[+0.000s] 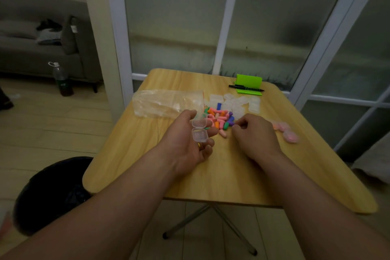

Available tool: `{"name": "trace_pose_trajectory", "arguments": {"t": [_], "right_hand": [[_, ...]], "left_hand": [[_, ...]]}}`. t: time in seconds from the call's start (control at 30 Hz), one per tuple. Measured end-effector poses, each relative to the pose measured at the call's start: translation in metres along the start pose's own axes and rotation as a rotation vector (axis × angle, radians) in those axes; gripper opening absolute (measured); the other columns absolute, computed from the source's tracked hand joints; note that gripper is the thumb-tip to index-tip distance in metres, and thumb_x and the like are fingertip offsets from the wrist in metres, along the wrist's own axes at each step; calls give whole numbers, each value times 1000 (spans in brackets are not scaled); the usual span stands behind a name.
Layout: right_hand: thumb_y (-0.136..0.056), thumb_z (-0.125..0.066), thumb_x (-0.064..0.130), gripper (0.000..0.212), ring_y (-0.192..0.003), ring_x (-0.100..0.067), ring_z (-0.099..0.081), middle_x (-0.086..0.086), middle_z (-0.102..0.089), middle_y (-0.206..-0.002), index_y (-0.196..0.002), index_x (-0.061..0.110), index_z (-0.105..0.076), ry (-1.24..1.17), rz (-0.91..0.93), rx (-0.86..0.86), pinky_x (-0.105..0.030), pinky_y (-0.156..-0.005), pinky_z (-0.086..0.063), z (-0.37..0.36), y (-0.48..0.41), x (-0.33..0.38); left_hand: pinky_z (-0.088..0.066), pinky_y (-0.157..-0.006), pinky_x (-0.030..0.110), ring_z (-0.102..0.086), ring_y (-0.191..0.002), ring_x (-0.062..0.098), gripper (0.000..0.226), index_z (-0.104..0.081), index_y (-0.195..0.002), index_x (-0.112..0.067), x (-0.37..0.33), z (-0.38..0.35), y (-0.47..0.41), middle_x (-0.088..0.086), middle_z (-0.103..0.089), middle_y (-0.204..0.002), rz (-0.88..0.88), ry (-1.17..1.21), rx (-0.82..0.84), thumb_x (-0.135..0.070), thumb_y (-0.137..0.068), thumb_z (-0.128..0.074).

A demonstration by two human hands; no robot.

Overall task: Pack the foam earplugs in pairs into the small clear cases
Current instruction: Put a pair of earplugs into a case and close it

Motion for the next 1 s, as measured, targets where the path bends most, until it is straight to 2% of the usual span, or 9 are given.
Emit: {"name": "trace_pose_trajectory", "arguments": {"t": [0.13,0.3,0.4,0.57,0.63,0.73,0.83,0.93,1.0], "right_hand": [[-95,-72,22,8,-89,-10,-64,6,-70,-98,-103,22,-72,-124,22,9,-33,-76,-55,14,8,0],[-91,-77,22,10,-82,-9,-69,7,-72,-87,-94,28,-70,-348,143,35,-37,-71,-60,33,27,17],[-91,-80,31,7,-84,-5,-65,9,-70,-92,-94,32,-74,-378,257,113,-27,-72,-53,37,45,34],[-85,-83,46,14,-85,-4,-53,7,-56,-94,-92,36,-76,-231,308,171,-24,-66,-37,29,53,41],[-85,-83,47,14,-85,-6,-54,7,-56,-93,-91,36,-76,-230,305,167,-25,-66,-38,29,54,41],[-87,-82,45,11,-86,-6,-53,8,-55,-91,-91,37,-76,-213,326,167,-28,-67,-39,27,56,42],[-89,-81,44,10,-85,-4,-52,11,-54,-91,-94,37,-76,-193,349,181,-27,-67,-39,26,57,42],[-89,-81,43,15,-84,-2,-52,12,-56,-92,-102,37,-77,-226,353,218,-21,-66,-38,29,58,43],[-91,-78,40,18,-80,-1,-53,9,-59,-93,-108,37,-76,-305,325,219,-19,-65,-40,32,56,40]], "left_hand": [[-45,-55,27,-53,-64,18,45,-68,-115,-13,2,-4,3,11,-68,-93,2,-6,-2,-48,-105,-41],[-46,-58,28,-53,-66,19,44,-68,-116,-14,7,-10,6,9,-71,-72,16,-8,51,-48,-105,-41],[-45,-63,30,-54,-70,18,48,-71,-127,-15,10,-10,8,9,-69,-86,0,-31,119,-46,-104,-42],[-48,-76,32,-61,-88,18,56,-64,-141,-16,10,-11,11,10,-67,-118,-15,-53,161,-49,-104,-37],[-47,-77,32,-60,-86,17,58,-62,-144,-15,9,-11,11,10,-68,-114,-17,-59,161,-49,-104,-37],[-47,-75,32,-61,-71,13,59,-60,-145,-14,10,-12,11,4,-69,-87,-13,-43,168,-48,-104,-36],[-46,-74,32,-64,-59,10,57,-64,-140,-13,10,-11,12,2,-69,-76,-10,-25,197,-47,-104,-36],[-47,-72,31,-64,-60,11,49,-68,-125,-17,8,-12,12,2,-68,-80,-17,-20,201,-47,-105,-35],[-47,-70,31,-62,-67,13,53,-67,-131,-16,7,-10,9,6,-70,-92,-25,-16,172,-48,-105,-35]]}}
Point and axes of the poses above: each hand's wrist, its own y-axis away from the middle knuckle, its own z-axis out of the back of the hand, x = y × z, the point moved 1 cm from there along -y, towards the middle knuckle
